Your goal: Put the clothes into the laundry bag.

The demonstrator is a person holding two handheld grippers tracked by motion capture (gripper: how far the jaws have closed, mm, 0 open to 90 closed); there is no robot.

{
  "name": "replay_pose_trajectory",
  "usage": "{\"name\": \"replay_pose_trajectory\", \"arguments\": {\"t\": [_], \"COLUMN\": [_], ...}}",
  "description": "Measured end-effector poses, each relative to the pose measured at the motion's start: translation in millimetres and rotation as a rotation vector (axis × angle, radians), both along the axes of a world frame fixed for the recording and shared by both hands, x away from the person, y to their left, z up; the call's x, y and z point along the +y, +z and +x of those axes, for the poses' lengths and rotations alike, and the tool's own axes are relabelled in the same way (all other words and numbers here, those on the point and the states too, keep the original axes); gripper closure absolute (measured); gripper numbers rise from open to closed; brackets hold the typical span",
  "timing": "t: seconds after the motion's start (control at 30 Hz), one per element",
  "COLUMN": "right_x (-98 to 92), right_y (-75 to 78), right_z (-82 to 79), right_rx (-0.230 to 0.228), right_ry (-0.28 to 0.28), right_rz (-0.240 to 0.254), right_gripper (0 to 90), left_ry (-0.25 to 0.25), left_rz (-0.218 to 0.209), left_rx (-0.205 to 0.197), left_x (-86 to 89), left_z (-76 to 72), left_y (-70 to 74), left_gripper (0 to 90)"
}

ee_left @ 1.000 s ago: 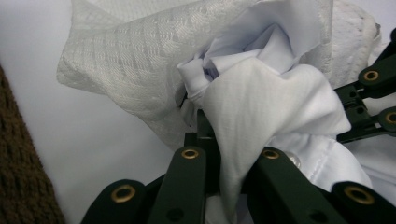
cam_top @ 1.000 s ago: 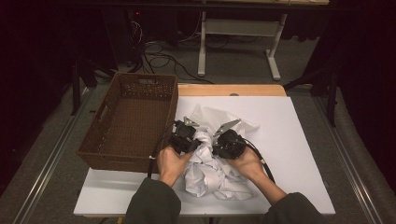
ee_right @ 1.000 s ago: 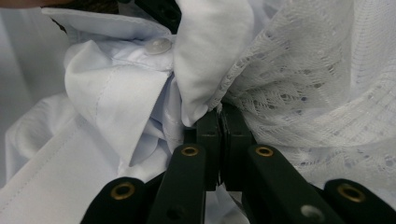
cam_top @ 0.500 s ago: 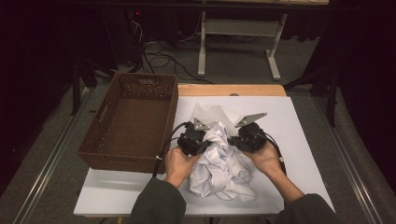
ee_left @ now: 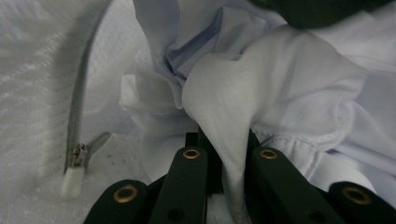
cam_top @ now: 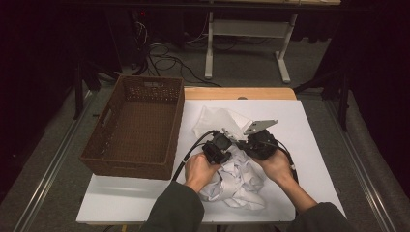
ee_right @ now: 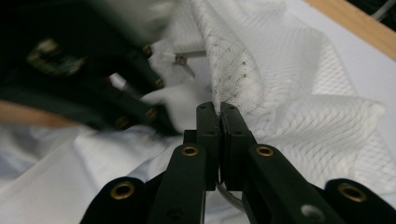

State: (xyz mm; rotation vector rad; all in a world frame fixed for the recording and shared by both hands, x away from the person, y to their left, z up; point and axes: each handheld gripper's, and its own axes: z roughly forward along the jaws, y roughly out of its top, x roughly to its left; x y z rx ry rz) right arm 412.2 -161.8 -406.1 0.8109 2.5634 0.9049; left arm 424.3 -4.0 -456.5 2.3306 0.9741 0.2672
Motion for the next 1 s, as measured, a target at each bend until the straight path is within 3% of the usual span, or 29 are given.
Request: {"name": "replay_pose_trajectory", "arguments": {"t": [0.1,0.17,0.27,0.37,0.5,0.6,0.73,0.87,0.93,1.0], "right_x": [2.9,2.9,-0.8,-7.6,-11.0,-8.9,-6.5,-8.5,-9.5,-10.3], "right_y": [-6.1,-9.6,-12.9,-14.3,-19.1,-22.9,-21.7,-17.9,-15.1,-12.4], "right_z": [-3.7,-6.6,-6.3,-3.3,0.6,3.6,1.5,0.8,1.7,1.5], "right_rx": [0.017,0.026,0.042,0.063,0.064,0.073,0.063,0.044,0.043,0.040], "right_ry": [0.005,0.006,0.000,-0.031,-0.047,-0.051,-0.041,-0.028,-0.032,-0.036], "right_rz": [-0.010,-0.025,-0.039,-0.044,-0.056,-0.061,-0.048,-0.035,-0.035,-0.025], "right_gripper": [89.0,89.0,88.9,88.9,88.9,88.9,89.0,89.0,89.0,89.1], "left_ry": [0.082,0.109,0.114,0.104,0.067,0.042,0.032,0.014,0.005,0.018], "left_rz": [0.007,-0.007,-0.011,-0.040,-0.036,-0.013,-0.008,-0.048,-0.070,-0.088], "left_rx": [0.001,0.003,-0.007,-0.031,-0.070,-0.051,0.000,-0.065,-0.073,-0.063], "left_x": [5.9,10.0,12.6,20.9,31.0,33.2,24.9,11.8,4.6,0.1], "left_z": [12.0,13.7,8.5,-5.2,-27.9,-36.2,-29.3,-20.3,-13.5,-4.7], "left_y": [-6.3,-6.4,-1.3,13.7,30.0,28.4,13.2,8.6,9.4,8.7], "left_gripper": [86.6,84.3,69.7,53.1,46.9,50.6,56.8,78.3,87.1,88.2]}}
